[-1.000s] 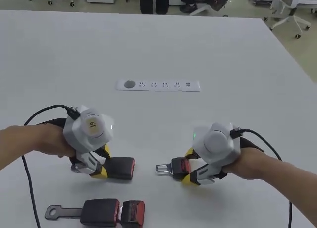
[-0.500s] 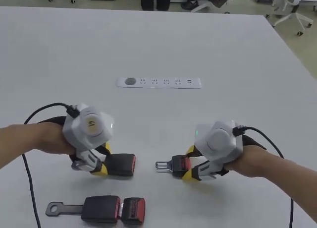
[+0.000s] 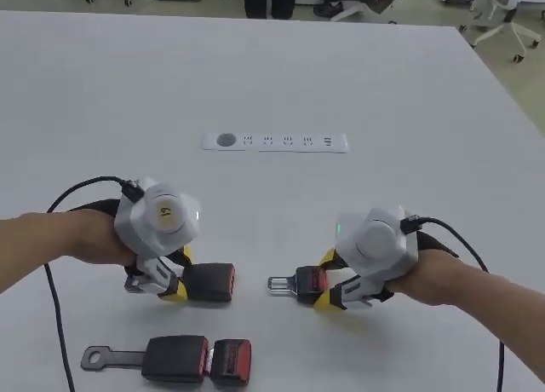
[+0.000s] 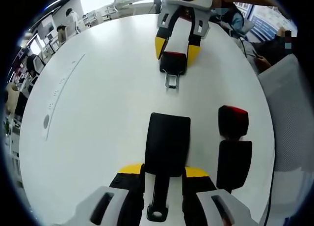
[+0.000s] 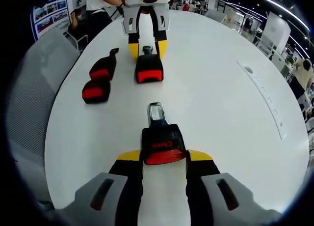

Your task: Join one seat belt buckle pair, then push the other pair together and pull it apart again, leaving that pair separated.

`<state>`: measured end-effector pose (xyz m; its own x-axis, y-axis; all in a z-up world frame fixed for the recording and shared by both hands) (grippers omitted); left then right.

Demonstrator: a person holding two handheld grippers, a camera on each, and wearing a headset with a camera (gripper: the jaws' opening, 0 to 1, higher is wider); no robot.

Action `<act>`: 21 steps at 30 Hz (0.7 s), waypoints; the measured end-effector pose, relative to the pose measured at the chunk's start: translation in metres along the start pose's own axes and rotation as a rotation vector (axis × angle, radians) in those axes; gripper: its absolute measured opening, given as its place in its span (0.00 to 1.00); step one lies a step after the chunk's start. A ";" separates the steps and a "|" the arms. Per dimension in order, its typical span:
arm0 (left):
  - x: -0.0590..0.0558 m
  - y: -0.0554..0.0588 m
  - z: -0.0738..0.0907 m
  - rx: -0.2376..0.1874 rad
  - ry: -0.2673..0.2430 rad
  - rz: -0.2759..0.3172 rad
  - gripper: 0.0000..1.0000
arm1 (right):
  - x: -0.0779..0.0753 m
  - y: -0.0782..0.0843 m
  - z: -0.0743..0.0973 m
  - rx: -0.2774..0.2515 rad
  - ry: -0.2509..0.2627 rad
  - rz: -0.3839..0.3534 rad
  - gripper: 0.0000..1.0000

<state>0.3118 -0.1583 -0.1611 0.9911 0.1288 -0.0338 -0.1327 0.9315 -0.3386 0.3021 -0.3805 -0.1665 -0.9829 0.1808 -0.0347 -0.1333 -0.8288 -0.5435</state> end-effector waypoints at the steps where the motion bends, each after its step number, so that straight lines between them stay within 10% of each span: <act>1: 0.001 0.000 0.000 0.002 0.000 -0.001 0.29 | 0.000 -0.001 -0.001 0.000 0.000 0.000 0.31; 21: -0.004 -0.004 0.001 0.010 -0.006 0.014 0.29 | 0.003 -0.021 -0.015 -0.027 -0.015 0.007 0.31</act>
<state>0.3087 -0.1619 -0.1586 0.9890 0.1441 -0.0324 -0.1467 0.9329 -0.3289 0.3041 -0.3544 -0.1673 -0.9857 0.1664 -0.0261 -0.1228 -0.8156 -0.5654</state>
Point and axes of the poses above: the centre of the closed fingertips' face, and the gripper's own axes: z roughly backward along the fingers, x roughly to its left, y roughly out of its underside, the point moved 5 cm from there along z, roughly backward along the fingers
